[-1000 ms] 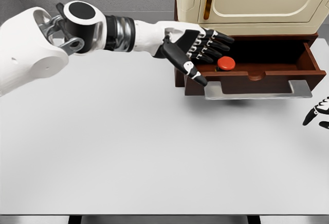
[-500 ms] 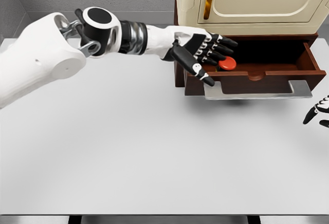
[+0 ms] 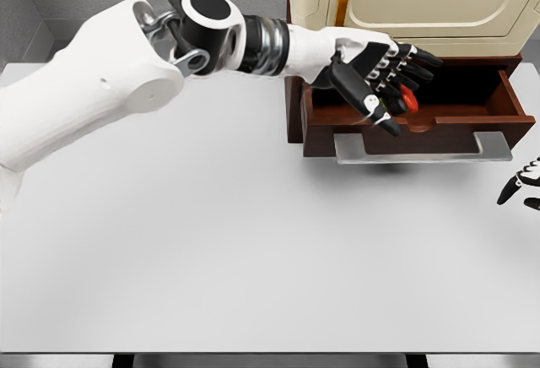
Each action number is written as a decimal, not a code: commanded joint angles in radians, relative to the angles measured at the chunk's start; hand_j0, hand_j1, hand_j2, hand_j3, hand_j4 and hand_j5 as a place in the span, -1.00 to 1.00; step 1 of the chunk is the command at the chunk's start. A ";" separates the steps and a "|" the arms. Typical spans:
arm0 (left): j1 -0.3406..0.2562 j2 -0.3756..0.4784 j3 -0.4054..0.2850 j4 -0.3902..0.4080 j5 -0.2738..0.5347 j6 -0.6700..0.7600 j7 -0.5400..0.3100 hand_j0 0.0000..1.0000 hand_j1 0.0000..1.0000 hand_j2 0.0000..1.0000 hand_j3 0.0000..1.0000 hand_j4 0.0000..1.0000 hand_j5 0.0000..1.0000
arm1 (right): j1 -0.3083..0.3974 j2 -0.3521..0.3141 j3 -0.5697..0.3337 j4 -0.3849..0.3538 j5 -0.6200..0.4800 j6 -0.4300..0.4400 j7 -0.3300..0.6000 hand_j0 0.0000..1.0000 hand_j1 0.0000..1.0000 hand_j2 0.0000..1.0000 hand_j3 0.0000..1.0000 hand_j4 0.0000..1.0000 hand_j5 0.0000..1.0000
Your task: Put the switch into the drawer with left arm, and close the drawer with right arm
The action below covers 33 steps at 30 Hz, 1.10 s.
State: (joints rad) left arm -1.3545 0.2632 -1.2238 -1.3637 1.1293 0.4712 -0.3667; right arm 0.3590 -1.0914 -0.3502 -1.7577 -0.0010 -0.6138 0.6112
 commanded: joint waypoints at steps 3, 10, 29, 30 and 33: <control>-0.009 -0.033 0.003 0.051 0.001 0.000 -0.003 1.00 1.00 1.00 1.00 1.00 1.00 | 0.000 -0.001 0.001 0.000 -0.007 0.003 0.000 0.06 0.06 0.06 0.06 0.06 0.06; -0.003 -0.036 0.001 0.043 -0.022 -0.014 -0.037 1.00 1.00 1.00 1.00 1.00 1.00 | 0.002 -0.001 0.002 0.000 -0.007 0.003 0.000 0.06 0.06 0.06 0.06 0.06 0.06; -0.003 -0.052 0.096 0.075 -0.121 -0.029 -0.244 1.00 1.00 1.00 1.00 1.00 1.00 | 0.002 -0.001 0.019 0.000 -0.007 0.003 0.000 0.08 0.08 0.08 0.08 0.08 0.08; -0.005 -0.050 0.099 0.075 -0.125 -0.029 -0.244 1.00 1.00 1.00 1.00 1.00 1.00 | 0.002 -0.001 0.019 0.000 -0.007 0.003 0.000 0.08 0.08 0.08 0.08 0.08 0.08; -0.009 -0.042 0.109 0.071 -0.121 -0.028 -0.244 1.00 1.00 1.00 1.00 1.00 1.00 | 0.002 -0.001 0.020 0.000 -0.007 0.003 0.000 0.09 0.09 0.09 0.09 0.09 0.09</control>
State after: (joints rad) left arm -1.3622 0.2171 -1.1285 -1.2915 1.0034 0.4421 -0.6062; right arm 0.3620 -1.0910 -0.3304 -1.7576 -0.0009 -0.6138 0.6112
